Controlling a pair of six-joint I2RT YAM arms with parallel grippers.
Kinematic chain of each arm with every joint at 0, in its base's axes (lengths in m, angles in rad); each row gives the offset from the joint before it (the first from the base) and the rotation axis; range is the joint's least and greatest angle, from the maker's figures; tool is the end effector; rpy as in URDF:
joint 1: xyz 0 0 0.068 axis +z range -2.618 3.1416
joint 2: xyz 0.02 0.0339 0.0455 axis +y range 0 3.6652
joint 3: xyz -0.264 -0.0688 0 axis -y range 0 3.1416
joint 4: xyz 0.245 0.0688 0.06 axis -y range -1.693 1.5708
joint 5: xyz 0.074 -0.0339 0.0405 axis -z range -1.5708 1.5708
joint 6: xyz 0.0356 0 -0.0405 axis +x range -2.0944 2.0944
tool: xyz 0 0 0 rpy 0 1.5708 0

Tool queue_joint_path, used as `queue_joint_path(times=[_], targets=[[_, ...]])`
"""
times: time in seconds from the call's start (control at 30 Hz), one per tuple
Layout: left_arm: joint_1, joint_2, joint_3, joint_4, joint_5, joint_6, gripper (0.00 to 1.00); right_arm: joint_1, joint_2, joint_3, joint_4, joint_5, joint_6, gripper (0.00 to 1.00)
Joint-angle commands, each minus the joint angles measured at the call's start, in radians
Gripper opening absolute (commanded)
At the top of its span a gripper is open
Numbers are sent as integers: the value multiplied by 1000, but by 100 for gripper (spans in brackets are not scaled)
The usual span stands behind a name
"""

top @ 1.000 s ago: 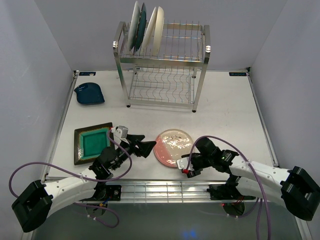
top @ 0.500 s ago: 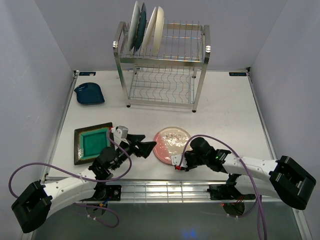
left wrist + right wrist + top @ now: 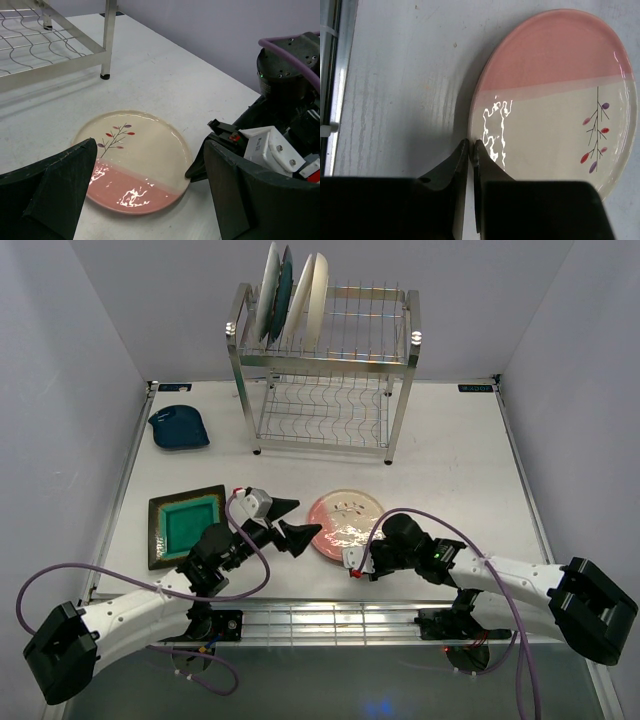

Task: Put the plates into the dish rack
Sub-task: Pick up the plate at the center of the board.

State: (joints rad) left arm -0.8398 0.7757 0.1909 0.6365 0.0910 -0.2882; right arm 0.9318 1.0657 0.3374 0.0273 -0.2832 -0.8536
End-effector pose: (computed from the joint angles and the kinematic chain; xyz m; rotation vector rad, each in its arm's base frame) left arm 0.1166 -0.1349 0.2188 0.5088 1.5164 -0.9609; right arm 0.1099 0.1646 0.1565 -1.8530 1.3006 0.3628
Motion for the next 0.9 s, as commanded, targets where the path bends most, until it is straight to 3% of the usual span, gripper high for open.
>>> queue_joint_path(times=[0.0,0.27,0.4,0.47,0.67,0.87], targets=[[-4,22,32,11,61,104,98,-4,-44,8,-6,-13,44,8],[-76,227,61,158,115,346,98,-27,-117,45,-90,-59,48,8],[-108,255,44,229,266,497,98,-42,-167,87,-153,-80,24,8],[-108,266,44,256,274,521,98,-45,-184,100,-174,-94,15,8],[-119,336,84,230,349,638,98,-48,-170,163,-256,-114,-12,8],[-176,454,166,109,265,820,98,-48,-139,225,-329,-134,-27,8]])
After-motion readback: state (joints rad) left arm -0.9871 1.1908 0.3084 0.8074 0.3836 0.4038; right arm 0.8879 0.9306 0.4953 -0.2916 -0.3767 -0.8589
